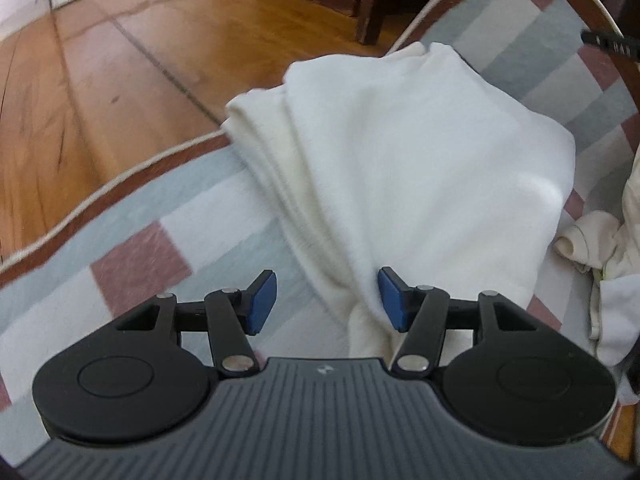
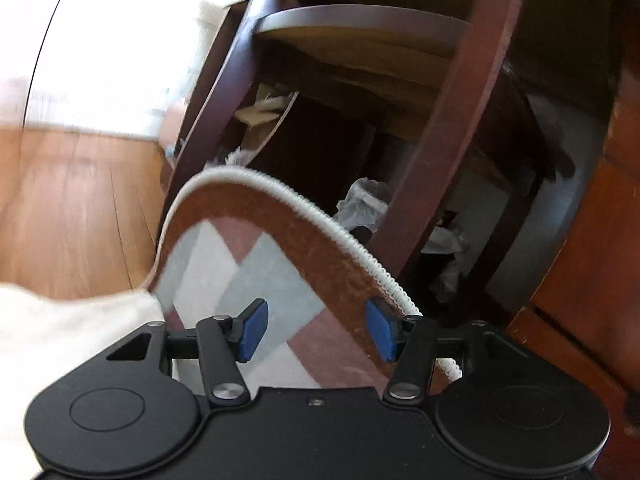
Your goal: Fold clothes
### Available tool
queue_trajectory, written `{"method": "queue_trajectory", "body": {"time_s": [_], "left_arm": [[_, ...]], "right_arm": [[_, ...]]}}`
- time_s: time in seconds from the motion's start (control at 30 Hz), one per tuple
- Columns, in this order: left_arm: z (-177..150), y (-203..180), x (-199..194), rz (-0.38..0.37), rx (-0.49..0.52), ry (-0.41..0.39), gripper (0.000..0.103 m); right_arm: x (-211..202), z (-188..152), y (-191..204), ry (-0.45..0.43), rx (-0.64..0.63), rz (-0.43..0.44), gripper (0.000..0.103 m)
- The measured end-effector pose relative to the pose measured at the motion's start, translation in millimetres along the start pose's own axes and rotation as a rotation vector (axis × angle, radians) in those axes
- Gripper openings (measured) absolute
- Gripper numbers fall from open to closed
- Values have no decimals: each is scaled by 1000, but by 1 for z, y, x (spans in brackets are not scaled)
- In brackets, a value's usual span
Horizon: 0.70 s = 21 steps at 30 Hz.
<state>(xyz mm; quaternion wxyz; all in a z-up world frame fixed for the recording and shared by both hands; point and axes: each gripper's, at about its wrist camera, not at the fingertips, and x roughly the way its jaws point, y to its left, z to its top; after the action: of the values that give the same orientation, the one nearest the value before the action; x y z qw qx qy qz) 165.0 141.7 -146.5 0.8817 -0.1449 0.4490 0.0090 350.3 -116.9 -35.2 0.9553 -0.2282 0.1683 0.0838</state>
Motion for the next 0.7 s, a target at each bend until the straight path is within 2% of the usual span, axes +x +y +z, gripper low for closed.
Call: {"method": "queue_trajectory", "body": {"time_s": [0.07,0.1,0.17,0.2,0.23,0.3,0.37,0.43,0.53,0.6,0.67,0.7], "left_arm": [[-2,5,-15,-64,-22,-33,51],[-3,4,-25,-127,-17,-73,51],[-8,3,-50,-332,-13,-184,51],[-8,1,-56,-386,-8,-201,51],[-9,-4,-60,-410,11,-198,51],[-12,-15,-55,-390,62,-160,50],[-18,-22,-37,-286,99,-77,41],[-29,-18,-13,-149,97,34,39],[-41,10,-2,-225,-63,55,41],[-44,22,0,-264,-139,60,41],[-46,21,-2,-259,-134,51,41],[-47,18,-3,-249,-117,45,41]], "right_arm": [[0,1,8,6,6,38,60],[0,0,11,11,4,46,60],[-1,-2,15,17,-2,64,60],[-3,-3,17,17,-4,82,60],[-3,-4,19,19,-11,93,60],[-2,-6,23,28,-28,106,61],[-1,-9,26,36,-40,114,61],[1,-12,25,49,-35,119,61],[4,-19,19,77,12,132,61],[8,-27,16,108,77,211,61],[14,-36,18,143,126,312,61],[19,-42,22,167,129,336,61]]}}
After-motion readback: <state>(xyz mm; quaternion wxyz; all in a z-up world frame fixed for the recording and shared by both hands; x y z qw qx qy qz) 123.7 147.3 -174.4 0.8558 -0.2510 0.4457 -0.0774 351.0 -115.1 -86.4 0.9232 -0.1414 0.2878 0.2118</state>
